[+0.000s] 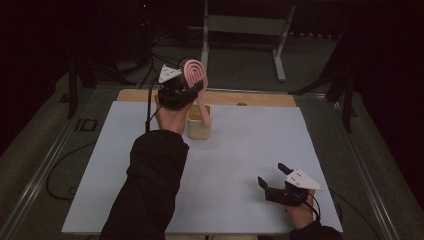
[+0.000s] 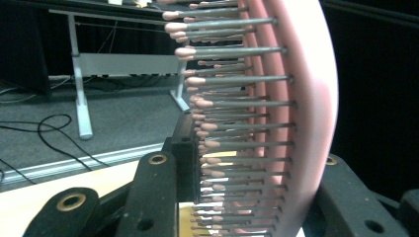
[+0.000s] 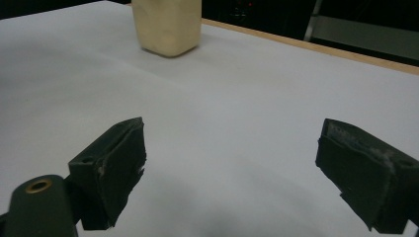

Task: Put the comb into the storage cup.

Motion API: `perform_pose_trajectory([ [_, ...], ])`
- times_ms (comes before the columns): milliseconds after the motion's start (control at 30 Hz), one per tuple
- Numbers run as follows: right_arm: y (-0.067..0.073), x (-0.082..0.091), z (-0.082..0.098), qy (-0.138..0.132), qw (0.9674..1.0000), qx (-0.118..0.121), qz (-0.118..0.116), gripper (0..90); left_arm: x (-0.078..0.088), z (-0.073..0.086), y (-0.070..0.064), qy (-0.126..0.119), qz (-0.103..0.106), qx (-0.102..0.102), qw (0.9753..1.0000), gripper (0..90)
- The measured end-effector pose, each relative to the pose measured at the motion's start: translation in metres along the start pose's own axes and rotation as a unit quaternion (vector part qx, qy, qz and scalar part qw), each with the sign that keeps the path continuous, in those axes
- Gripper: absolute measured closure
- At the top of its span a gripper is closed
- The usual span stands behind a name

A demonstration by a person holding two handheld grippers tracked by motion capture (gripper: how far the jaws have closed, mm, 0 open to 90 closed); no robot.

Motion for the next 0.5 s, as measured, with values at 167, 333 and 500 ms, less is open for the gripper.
perform_pose_trajectory([
  [167,0.0,0.0,0.0,0.0,1.0,0.0,-0.001,11.5,-0.005,-0.003,-0.002,0.0,-0.004,-0.008,1.0,64.4],
  [333,0.0,0.0,0.0,0.0,1.0,0.0,-0.001,11.5,-0.011,-0.002,-0.002,0.003,-0.007,-0.011,0.9999,64.4],
  [500,-0.001,0.0,0.0,-0.001,1.0,-0.001,-0.002,11.5,-0.016,0.001,-0.001,0.008,-0.014,-0.011,0.9998,64.4],
])
Point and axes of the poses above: each handheld gripper's, and its own axes: x roughly backward along the jaws, z roughly out of its underside, y roughly to its left, the point moved 4 cm from there along -x, roughly forward along the jaws, and after that the axes turned 10 degrees about -x, right-handed, at the moved point
